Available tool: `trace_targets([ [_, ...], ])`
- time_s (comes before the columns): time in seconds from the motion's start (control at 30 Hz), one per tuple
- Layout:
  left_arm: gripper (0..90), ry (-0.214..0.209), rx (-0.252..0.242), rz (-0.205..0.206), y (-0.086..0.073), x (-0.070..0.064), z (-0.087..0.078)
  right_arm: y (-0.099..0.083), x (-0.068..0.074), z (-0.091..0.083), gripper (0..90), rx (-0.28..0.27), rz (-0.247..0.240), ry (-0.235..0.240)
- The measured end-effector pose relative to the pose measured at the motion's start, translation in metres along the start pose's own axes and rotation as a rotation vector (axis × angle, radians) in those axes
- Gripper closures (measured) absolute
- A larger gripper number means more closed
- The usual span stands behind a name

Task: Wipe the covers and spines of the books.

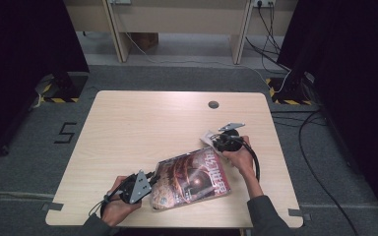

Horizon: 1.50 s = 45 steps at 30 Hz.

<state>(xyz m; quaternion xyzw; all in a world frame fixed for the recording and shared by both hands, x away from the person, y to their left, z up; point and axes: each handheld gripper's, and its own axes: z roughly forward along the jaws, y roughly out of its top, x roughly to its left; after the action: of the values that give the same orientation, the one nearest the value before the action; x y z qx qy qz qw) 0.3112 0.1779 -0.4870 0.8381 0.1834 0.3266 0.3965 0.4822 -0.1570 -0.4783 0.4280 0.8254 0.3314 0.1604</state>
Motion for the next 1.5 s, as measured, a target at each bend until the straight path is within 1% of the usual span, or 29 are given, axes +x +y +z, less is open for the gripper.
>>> trace_targets([
  [0.07,78.9,-0.002,0.002,0.003,0.0,0.001,0.0,-0.002,-0.005,0.002,78.4,0.0,0.024,0.006],
  [0.13,78.9,-0.002,0.0,-0.004,0.0,0.001,0.0,-0.002,-0.007,0.002,78.5,0.001,0.023,-0.003],
  [0.2,78.8,0.001,0.0,0.004,0.0,0.0,0.0,-0.003,-0.007,0.002,78.4,-0.001,0.021,0.0],
  [0.23,78.9,-0.001,0.001,0.006,0.001,0.0,-0.001,-0.002,-0.007,0.002,78.3,0.003,0.025,-0.005],
  [0.3,78.8,-0.001,-0.002,-0.001,0.0,0.0,-0.001,-0.003,-0.007,0.003,78.2,0.016,0.015,-0.022],
  [0.37,78.8,0.001,-0.002,0.003,0.001,0.0,-0.001,-0.004,-0.008,0.004,78.3,0.016,0.027,-0.018],
  [0.47,78.7,-0.002,-0.002,-0.006,0.0,0.001,0.0,-0.003,-0.007,0.003,78.8,0.013,0.01,-0.021],
  [0.53,78.7,-0.001,-0.001,-0.005,0.0,0.0,-0.001,-0.003,-0.006,0.002,79.0,0.01,0.0,-0.016],
  [0.67,78.6,-0.001,-0.001,-0.008,0.0,0.001,-0.001,-0.002,-0.003,0.0,79.1,0.002,-0.006,-0.015],
  [0.77,78.6,-0.001,-0.001,-0.004,0.0,0.001,-0.001,0.001,-0.001,-0.003,79.2,-0.017,-0.007,0.005],
  [0.83,78.6,-0.001,0.001,-0.006,0.0,0.001,0.0,0.003,0.004,-0.004,79.1,-0.024,-0.016,0.038],
  [0.9,78.5,-0.002,0.004,-0.002,-0.001,0.0,0.0,0.004,0.011,-0.003,79.0,-0.014,-0.036,0.044],
  [0.97,78.3,-0.003,0.007,-0.002,-0.001,0.001,0.0,0.005,0.015,-0.002,79.0,-0.013,-0.054,0.038],
  [1.07,78.1,-0.001,0.004,-0.006,-0.001,0.0,0.0,0.006,0.02,-0.004,79.0,-0.028,-0.037,0.066],
  [1.13,78.1,-0.003,0.008,-0.005,-0.001,0.001,0.0,0.008,0.025,-0.006,78.9,-0.036,-0.044,0.083],
  [1.2,77.9,-0.002,0.008,-0.012,-0.001,0.001,0.0,0.01,0.032,-0.008,78.9,-0.04,-0.063,0.09],
  [1.27,77.8,-0.001,0.009,-0.01,-0.001,0.001,-0.001,0.013,0.04,-0.009,78.9,-0.05,-0.073,0.106],
  [1.33,77.6,-0.001,0.009,-0.012,-0.002,0.002,0.0,0.015,0.047,-0.011,78.8,-0.059,-0.093,0.117],
  [1.37,77.6,-0.001,0.009,-0.017,-0.002,0.002,0.0,0.017,0.05,-0.012,78.8,-0.064,-0.094,0.126],
  [1.43,77.5,0.0,0.009,-0.013,-0.002,0.001,0.0,0.019,0.057,-0.014,78.6,-0.073,-0.095,0.153],
  [1.5,77.4,0.001,0.009,-0.014,-0.002,0.002,0.0,0.021,0.064,-0.016,78.7,-0.083,-0.124,0.157],
])
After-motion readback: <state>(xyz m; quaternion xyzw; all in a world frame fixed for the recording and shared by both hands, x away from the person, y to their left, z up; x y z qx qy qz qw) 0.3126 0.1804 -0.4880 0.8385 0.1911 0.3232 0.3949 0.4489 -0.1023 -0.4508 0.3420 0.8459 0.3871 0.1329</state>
